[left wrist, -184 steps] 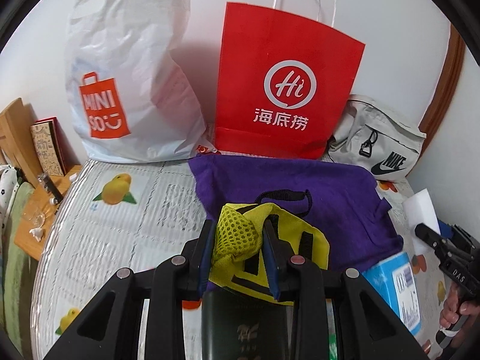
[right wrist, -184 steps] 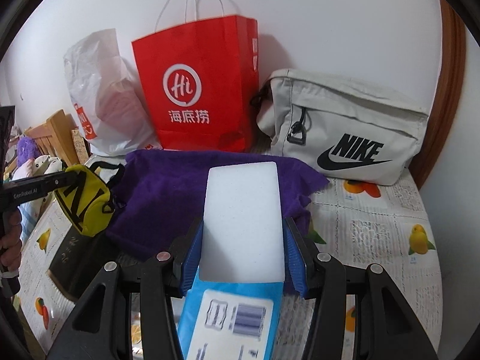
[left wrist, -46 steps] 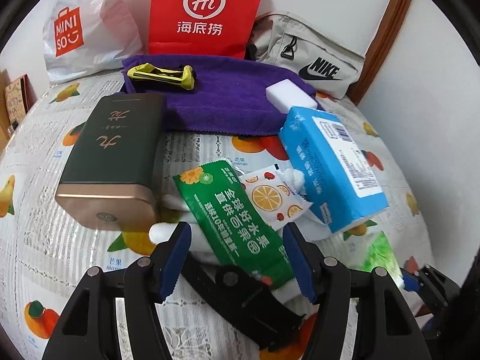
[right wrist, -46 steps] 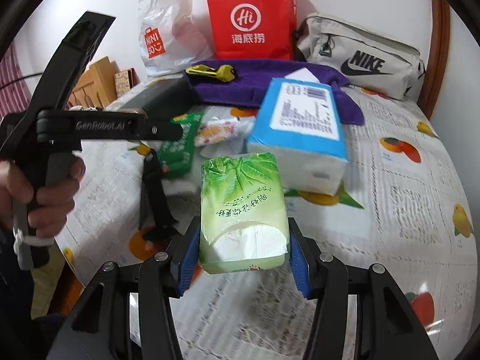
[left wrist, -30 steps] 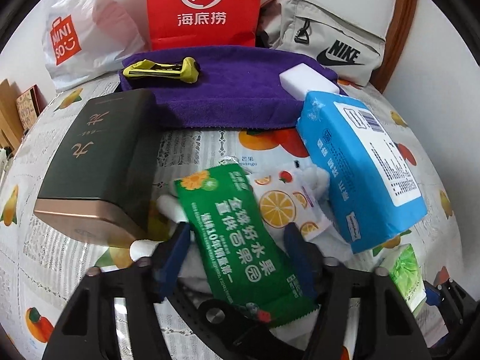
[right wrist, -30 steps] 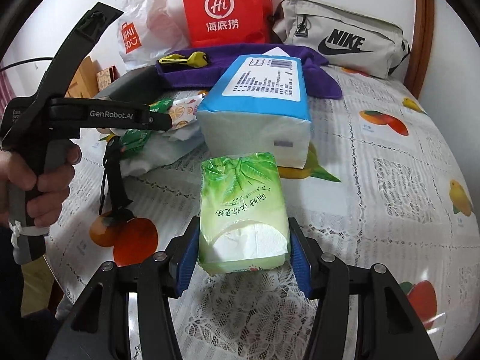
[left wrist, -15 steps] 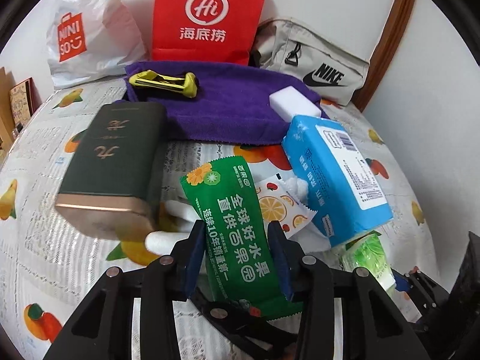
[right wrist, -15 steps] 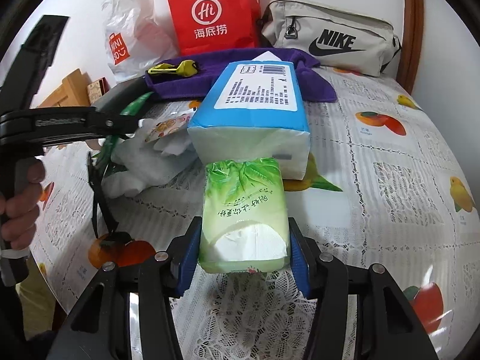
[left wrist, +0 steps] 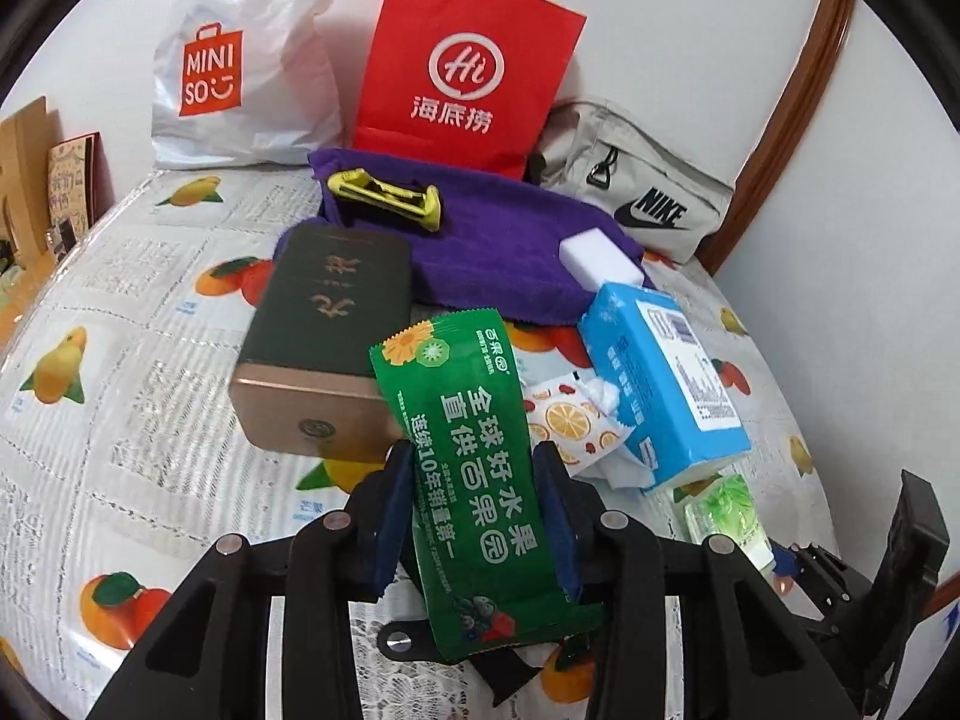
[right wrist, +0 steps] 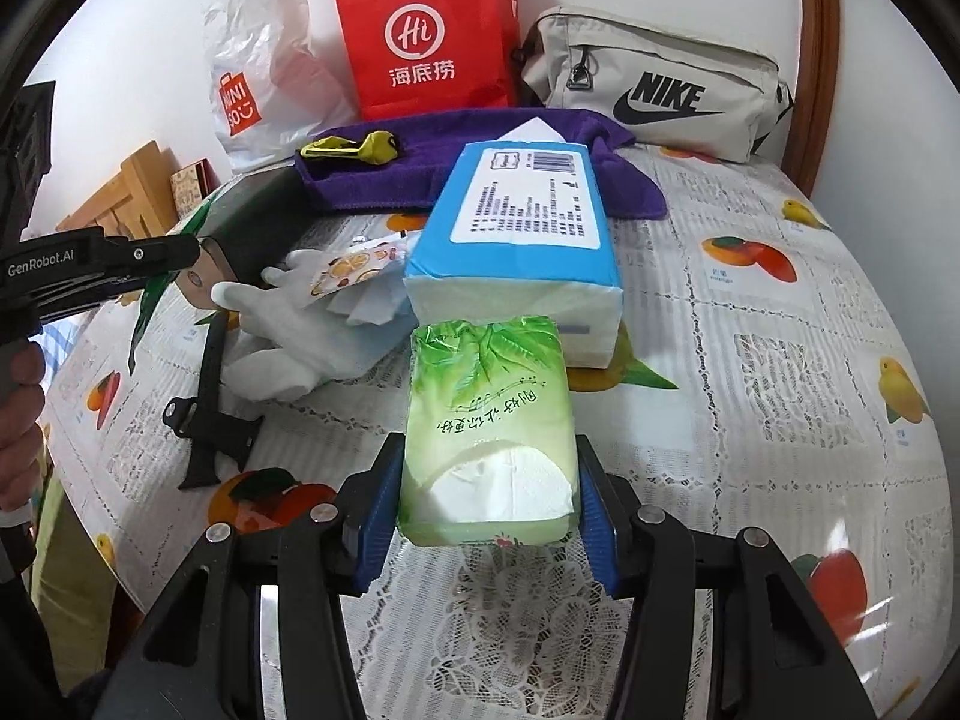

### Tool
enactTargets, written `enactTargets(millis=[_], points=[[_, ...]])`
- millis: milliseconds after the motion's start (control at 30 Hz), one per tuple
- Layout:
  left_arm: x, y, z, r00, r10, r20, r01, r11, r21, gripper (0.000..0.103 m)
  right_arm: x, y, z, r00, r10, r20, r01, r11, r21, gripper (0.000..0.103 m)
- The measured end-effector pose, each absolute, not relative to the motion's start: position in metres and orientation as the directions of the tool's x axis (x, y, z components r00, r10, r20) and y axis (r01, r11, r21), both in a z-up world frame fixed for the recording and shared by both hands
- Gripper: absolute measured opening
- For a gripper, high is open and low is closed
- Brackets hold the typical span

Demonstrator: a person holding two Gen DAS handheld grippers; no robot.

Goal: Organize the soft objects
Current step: 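Carry the snack packet and tissue pack onto the purple towel and release both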

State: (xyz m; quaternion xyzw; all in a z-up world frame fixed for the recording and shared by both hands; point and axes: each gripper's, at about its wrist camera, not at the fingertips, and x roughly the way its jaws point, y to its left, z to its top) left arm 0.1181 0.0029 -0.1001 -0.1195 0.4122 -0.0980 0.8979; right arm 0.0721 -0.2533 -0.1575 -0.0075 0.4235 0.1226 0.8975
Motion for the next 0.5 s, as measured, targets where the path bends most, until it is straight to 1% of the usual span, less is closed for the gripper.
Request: enactTargets(millis=[133, 500], points=[[0.116, 0.010, -0.094, 0.653, -0.274, -0.706, 0.073, 0.951, -0.302, 0.038, 0.071, -0.249, -0.153, 0.611, 0.204, -0.765, -0.232, 0.970, 0.074, 0.052], [0.121, 0.033, -0.085, 0.665, -0.227, -0.711, 0.018, 0.957, -0.289, 0.038, 0.074, -0.249, -0.120, 0.653, 0.218, -0.725, -0.245, 0.967, 0.070, 0.052]])
